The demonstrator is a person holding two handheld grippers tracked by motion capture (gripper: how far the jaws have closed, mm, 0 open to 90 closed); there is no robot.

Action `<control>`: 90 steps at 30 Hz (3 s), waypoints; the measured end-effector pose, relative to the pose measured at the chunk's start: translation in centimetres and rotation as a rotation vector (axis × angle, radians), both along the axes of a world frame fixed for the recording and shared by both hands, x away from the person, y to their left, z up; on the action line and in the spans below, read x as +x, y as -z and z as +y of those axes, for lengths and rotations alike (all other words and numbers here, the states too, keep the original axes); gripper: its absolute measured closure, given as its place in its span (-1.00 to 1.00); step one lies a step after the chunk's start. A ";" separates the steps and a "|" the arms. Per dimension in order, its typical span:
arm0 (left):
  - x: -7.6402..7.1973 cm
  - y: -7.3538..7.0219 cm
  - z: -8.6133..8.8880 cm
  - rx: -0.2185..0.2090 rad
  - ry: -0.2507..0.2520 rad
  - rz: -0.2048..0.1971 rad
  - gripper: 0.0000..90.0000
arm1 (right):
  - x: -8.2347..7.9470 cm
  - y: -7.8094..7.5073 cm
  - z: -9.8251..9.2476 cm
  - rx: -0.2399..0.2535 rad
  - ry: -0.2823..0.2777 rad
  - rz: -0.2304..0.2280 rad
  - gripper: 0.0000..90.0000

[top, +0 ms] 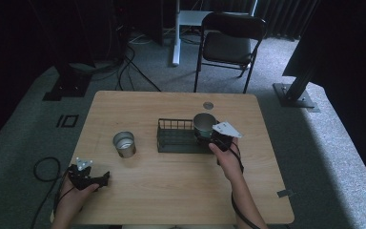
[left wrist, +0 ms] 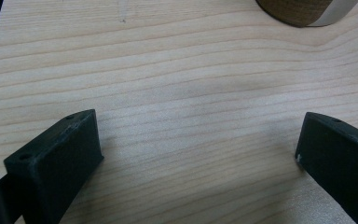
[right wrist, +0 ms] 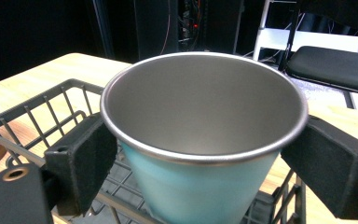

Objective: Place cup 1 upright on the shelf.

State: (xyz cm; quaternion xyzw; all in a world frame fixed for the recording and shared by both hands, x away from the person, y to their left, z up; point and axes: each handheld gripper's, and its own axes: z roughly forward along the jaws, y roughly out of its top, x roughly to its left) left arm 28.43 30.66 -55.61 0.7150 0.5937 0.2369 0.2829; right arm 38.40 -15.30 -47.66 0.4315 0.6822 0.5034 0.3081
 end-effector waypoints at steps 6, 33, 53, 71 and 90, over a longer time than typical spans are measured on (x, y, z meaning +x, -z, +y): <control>0.0 0.0 0.0 0.000 0.000 0.000 -0.99 | -0.6 -0.1 -0.5 -0.005 -0.007 -0.007 -0.76; 0.0 0.0 0.0 0.000 0.000 0.000 -0.99 | -3.5 0.1 -3.5 -0.033 -0.112 -0.007 -0.76; 0.0 0.0 0.0 0.001 0.001 0.000 -0.99 | -5.0 3.0 -7.3 -0.068 -0.063 0.067 -0.76; 0.0 0.0 0.0 0.001 0.001 0.000 -0.99 | -6.3 4.9 -10.3 -0.098 -0.036 0.141 -0.76; 0.0 0.0 0.0 0.001 0.001 -0.001 -0.99 | -7.6 6.3 -12.0 -0.119 -0.153 0.224 -0.76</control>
